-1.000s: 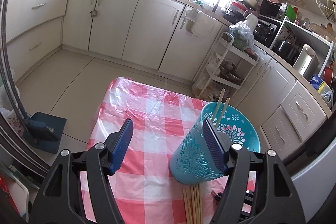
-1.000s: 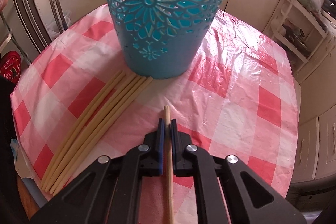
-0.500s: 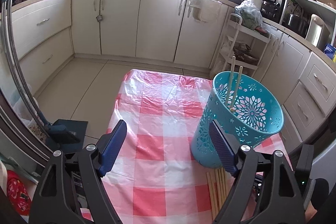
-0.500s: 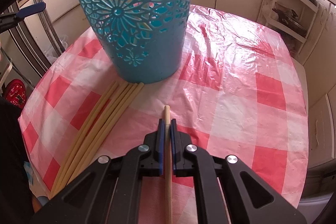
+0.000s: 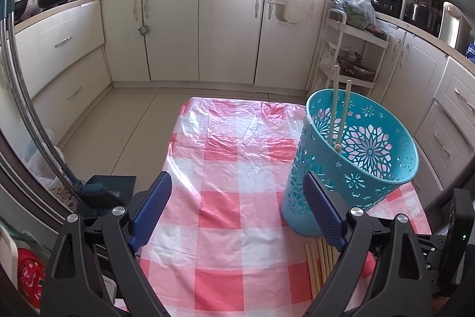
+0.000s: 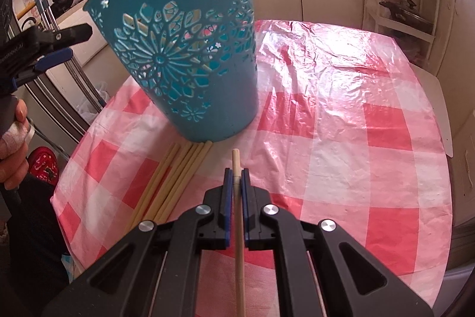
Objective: Organize utensils
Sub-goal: 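Grasp a wooden chopstick with the right tool and lift it, then carry the chopstick over the teal basket and open the right tool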
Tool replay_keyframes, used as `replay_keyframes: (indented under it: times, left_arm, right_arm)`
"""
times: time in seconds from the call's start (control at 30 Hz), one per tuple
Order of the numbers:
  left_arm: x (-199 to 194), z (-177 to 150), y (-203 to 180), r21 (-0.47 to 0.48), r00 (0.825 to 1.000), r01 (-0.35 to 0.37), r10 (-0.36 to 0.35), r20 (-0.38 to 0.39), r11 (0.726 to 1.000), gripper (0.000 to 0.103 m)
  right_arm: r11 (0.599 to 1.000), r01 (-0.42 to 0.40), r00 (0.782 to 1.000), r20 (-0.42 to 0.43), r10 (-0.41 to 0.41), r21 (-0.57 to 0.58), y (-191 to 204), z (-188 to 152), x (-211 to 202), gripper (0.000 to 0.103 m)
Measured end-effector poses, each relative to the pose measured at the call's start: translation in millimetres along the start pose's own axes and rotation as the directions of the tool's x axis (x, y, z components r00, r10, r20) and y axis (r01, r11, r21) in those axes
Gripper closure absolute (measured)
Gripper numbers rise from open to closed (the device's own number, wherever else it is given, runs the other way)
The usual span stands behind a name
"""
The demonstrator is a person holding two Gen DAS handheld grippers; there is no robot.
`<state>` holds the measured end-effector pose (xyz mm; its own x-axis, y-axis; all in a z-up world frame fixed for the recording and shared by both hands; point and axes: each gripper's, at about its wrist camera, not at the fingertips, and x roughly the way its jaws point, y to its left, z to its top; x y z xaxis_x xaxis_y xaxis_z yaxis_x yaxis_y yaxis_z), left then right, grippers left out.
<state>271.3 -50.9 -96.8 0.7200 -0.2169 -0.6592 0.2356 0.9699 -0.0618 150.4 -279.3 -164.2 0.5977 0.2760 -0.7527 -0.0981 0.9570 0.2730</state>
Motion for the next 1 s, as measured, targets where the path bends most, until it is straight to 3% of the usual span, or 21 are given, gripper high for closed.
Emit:
replay_keyframes:
  times: [0.2,0.43,0.6,0.67,0.7,0.73,0.77,0.83,0.93,1.0]
  left_arm:
    - [2.4,-0.3,-0.5,-0.004,1.000,-0.002,0.002,-0.001,1.000,0.016]
    - [3.3,-0.9,1.6,-0.016,1.000,0.004,-0.004,-0.007,1.000,0.016]
    - [4.5,-1.2,4.7,-0.032,1.000,0.008,-0.008,-0.013,0.999,0.016]
    - [5.1,-1.7,6.3,-0.039,1.000,0.014,-0.015,-0.017,0.999,0.016]
    - [5.0,-1.9,6.7,-0.041,1.000,0.014,-0.015,-0.017,0.999,0.016]
    - [5.0,-1.7,6.9,-0.043,1.000,0.014,-0.015,-0.018,0.999,0.016]
    - [5.0,-1.4,7.0,-0.044,1.000,0.015,-0.016,-0.018,0.999,0.016]
    - [5.5,-1.6,7.2,-0.046,1.000,0.018,-0.019,-0.020,0.999,0.016]
    - [6.1,-2.3,6.7,-0.047,0.999,0.021,-0.022,-0.023,0.999,0.016]
    - [6.2,-2.6,6.4,-0.048,0.999,0.023,-0.024,-0.025,0.999,0.016]
  right_arm:
    - [0.995,-0.065,0.996,0.074,0.059,0.073,-11.2,8.8,-17.6,0.097]
    - [0.993,-0.094,0.986,0.143,0.082,0.078,-7.4,13.7,-31.9,0.097]
    - [0.998,-0.050,0.998,0.045,0.048,0.026,-1.1,12.7,-17.0,0.096]
    - [1.000,-0.015,1.000,-0.005,0.015,-0.009,2.9,8.0,-8.2,0.081]
    - [0.999,0.005,1.000,-0.012,-0.005,-0.032,7.2,5.6,-4.9,0.060]
    - [0.998,0.015,1.000,-0.011,-0.015,-0.056,11.1,3.4,-3.4,0.057]
    - [0.996,0.025,1.000,-0.014,-0.026,-0.086,16.2,2.5,-1.2,0.057]
    - [0.989,0.059,0.998,-0.020,-0.063,-0.133,22.8,1.2,3.8,0.069]
    - [0.985,0.086,0.994,-0.046,-0.094,-0.150,22.1,-1.7,12.3,0.078]
    - [0.979,0.108,0.990,-0.067,-0.121,-0.171,21.9,-3.9,18.7,0.081]
